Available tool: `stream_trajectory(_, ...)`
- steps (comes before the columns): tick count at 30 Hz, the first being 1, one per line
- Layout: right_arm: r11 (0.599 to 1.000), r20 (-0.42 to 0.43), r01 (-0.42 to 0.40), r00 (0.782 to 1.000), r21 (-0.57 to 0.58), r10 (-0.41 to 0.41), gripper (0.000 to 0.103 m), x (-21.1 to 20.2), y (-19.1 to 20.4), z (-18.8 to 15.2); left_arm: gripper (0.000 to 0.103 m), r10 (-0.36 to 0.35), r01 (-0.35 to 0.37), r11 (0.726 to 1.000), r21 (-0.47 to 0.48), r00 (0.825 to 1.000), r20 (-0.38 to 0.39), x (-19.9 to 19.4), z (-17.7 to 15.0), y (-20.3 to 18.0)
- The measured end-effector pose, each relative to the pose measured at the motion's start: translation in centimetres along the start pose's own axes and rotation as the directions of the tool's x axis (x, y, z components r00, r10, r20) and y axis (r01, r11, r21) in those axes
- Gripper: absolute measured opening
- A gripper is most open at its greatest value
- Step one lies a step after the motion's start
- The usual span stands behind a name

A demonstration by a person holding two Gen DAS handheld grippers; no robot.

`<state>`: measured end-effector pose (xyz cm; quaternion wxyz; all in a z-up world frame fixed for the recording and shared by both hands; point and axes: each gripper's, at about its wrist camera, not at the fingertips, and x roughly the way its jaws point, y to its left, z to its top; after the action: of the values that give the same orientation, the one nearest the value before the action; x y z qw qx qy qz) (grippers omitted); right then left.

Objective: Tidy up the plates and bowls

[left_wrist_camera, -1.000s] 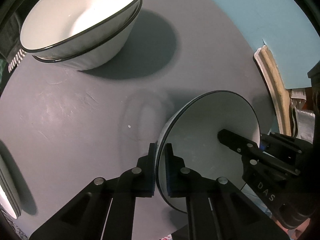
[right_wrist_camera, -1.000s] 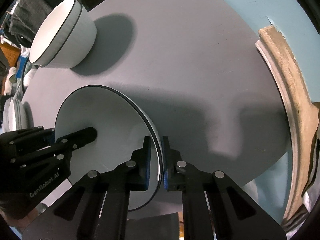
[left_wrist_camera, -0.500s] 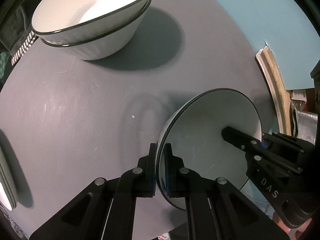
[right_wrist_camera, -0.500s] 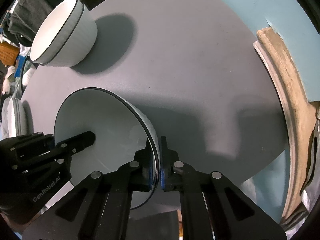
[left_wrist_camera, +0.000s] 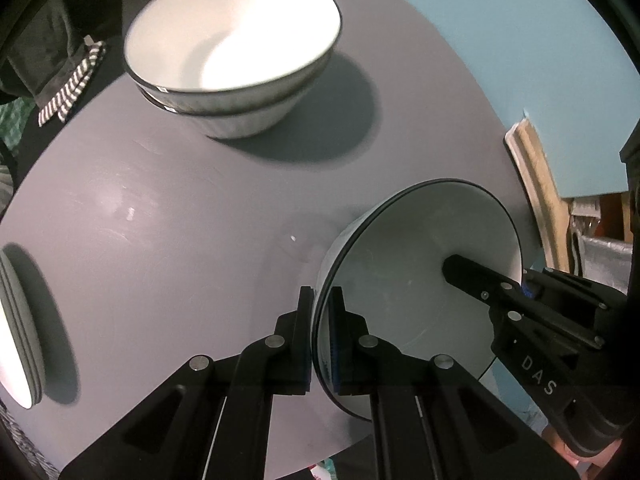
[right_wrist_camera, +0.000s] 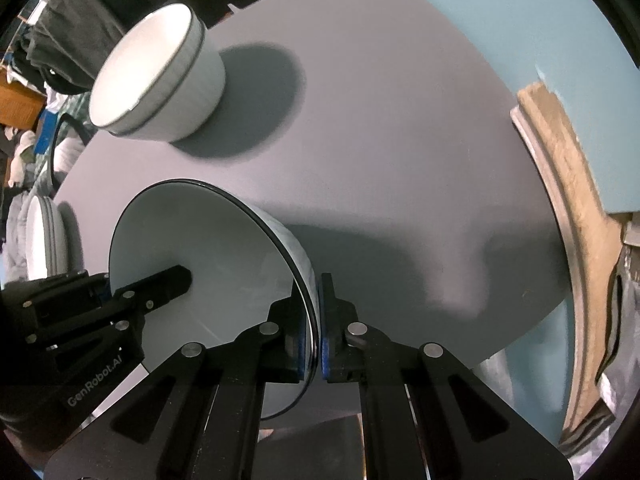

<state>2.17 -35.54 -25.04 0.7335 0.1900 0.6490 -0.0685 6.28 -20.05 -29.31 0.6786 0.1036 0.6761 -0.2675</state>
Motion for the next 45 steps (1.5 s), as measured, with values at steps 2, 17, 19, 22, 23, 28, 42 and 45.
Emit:
stream_trajectory(2,1.0,0.008,-0.001,1.0,-0.006,0.001,0.005,-0.7,-0.4,0.0,0.006,0.0,0.0,1.0,-0.005,1.0,0.016,-0.4,0.1,0.1)
stream_trajectory(17,0.994,0.077,0.005,0.997,-0.105,0.003,0.005,-3.1,4.3,3.8,0.006,0.024,-0.018,0.998,-0.058,0.993,0.117,-5.3,3.2,3.4)
stream_trajectory(19,0.993,0.084,0.006,0.996,-0.121,0.005,0.005,-3.4,4.9,4.6,0.006,0.028,-0.02,0.998,-0.064,0.991,0.129,-5.8,3.7,3.7)
stream_trajectory(22,0.99,0.093,0.008,0.996,-0.144,0.005,0.005,-3.6,5.5,5.2,0.006,0.031,-0.02,0.997,-0.077,0.989,0.143,-6.4,4.4,4.2)
stream_trajectory(23,0.989,0.095,0.008,0.995,-0.15,0.006,0.005,-3.7,5.7,5.5,0.006,0.031,-0.02,0.997,-0.081,0.989,0.146,-6.6,4.6,4.4)
stream_trajectory(28,0.985,0.099,0.004,0.995,-0.174,0.013,0.005,-3.9,6.8,7.2,0.006,0.045,-0.028,0.994,-0.103,0.985,0.168,-7.5,6.3,5.2)
stream_trajectory(42,0.973,0.068,-0.002,0.998,-0.229,0.018,0.005,-3.6,8.4,12.6,0.007,0.088,-0.065,0.988,-0.141,0.983,0.161,-7.0,10.3,7.4)
stream_trajectory(45,0.974,0.045,-0.017,0.999,-0.225,0.028,0.005,-3.0,8.5,13.4,0.007,0.094,-0.073,0.987,-0.143,0.985,0.146,-6.7,10.8,7.5)
